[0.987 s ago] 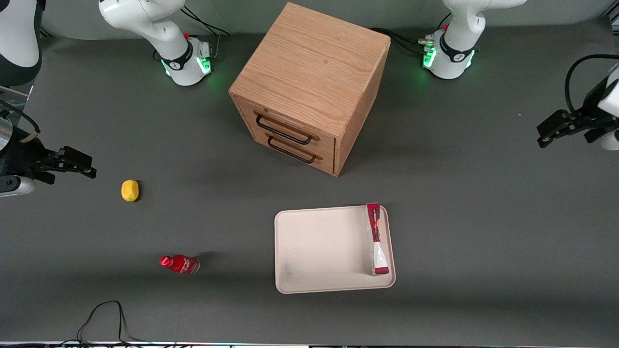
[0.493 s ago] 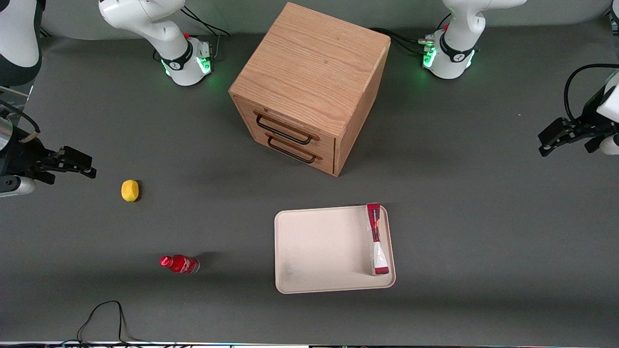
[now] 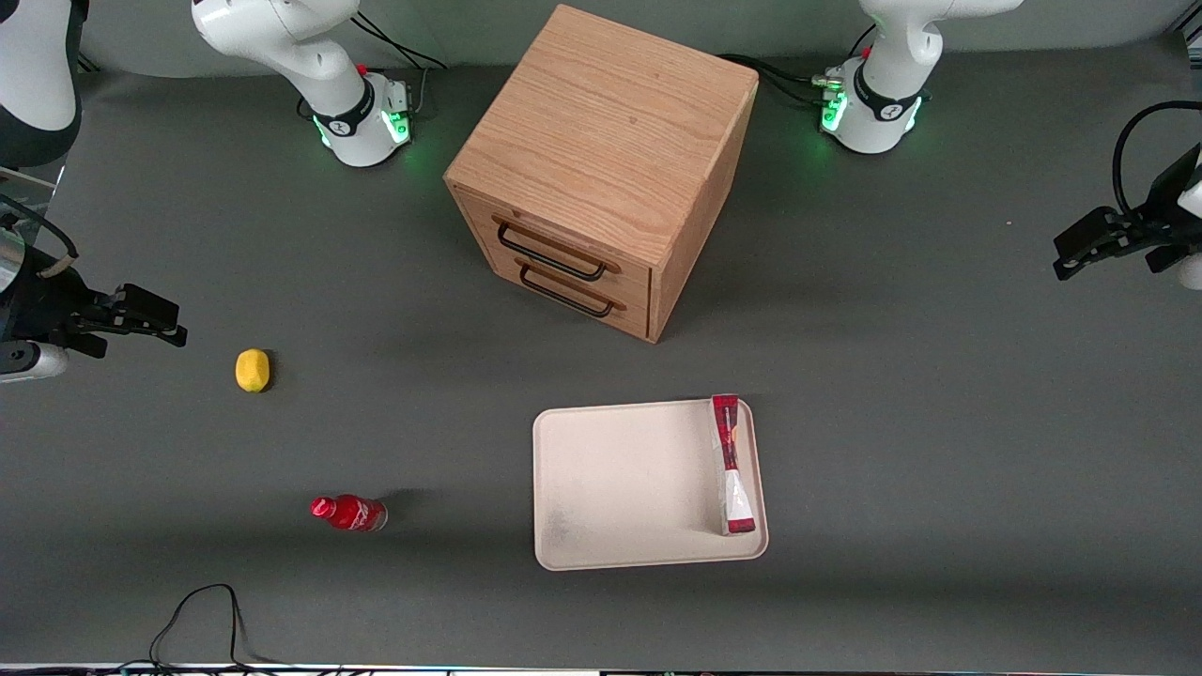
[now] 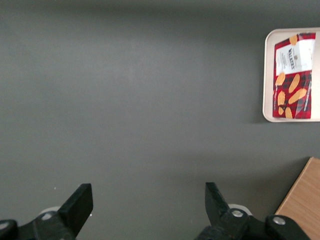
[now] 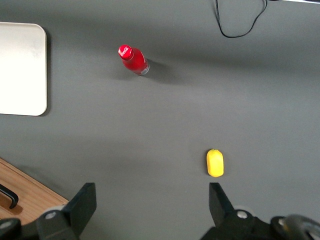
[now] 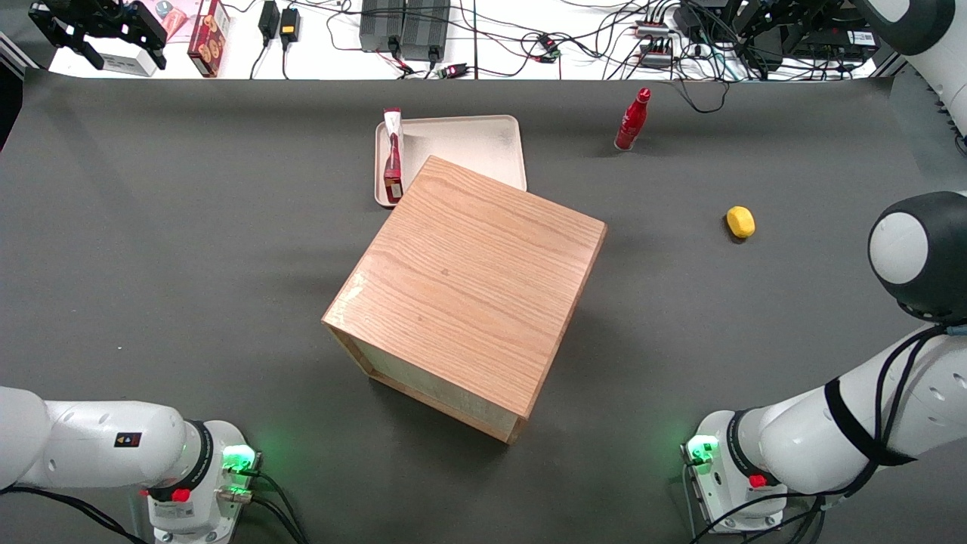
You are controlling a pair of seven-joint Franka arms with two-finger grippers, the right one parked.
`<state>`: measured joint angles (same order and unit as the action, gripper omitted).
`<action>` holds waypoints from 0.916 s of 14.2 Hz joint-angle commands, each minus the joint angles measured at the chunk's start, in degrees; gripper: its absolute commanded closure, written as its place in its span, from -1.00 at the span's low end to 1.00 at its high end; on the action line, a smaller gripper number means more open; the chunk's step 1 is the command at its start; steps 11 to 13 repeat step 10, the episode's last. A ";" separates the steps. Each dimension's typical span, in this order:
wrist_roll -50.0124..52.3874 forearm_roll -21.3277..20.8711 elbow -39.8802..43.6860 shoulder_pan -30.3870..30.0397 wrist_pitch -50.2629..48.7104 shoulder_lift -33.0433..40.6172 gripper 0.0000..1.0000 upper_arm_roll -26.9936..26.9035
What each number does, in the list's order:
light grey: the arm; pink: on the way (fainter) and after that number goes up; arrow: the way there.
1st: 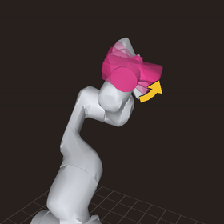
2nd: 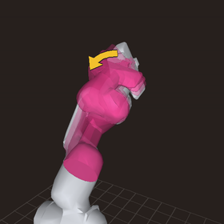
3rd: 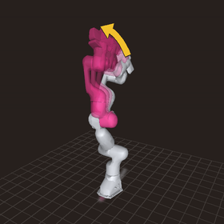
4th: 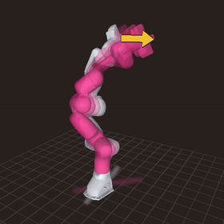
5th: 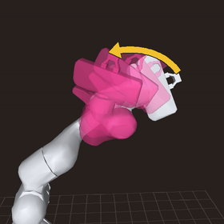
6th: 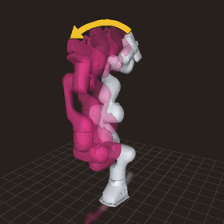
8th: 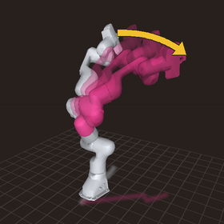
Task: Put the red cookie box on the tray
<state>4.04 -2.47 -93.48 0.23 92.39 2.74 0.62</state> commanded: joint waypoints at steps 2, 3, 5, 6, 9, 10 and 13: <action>-0.79 0.71 2.78 0.38 -4.33 -0.90 -1.00 -0.36; -0.79 0.71 2.78 0.38 -4.24 -0.90 -1.00 -0.36; -0.88 1.93 2.86 0.21 -5.02 -0.90 -1.00 -0.36; -0.88 2.03 2.86 0.20 -5.11 -0.90 -1.00 -0.36; -0.88 2.81 2.86 0.29 -5.64 -0.81 -1.00 -0.27; -0.88 3.34 2.86 0.29 -5.82 -0.81 -1.00 -0.36; -0.88 3.34 2.86 0.29 -5.82 -0.81 -1.00 -0.36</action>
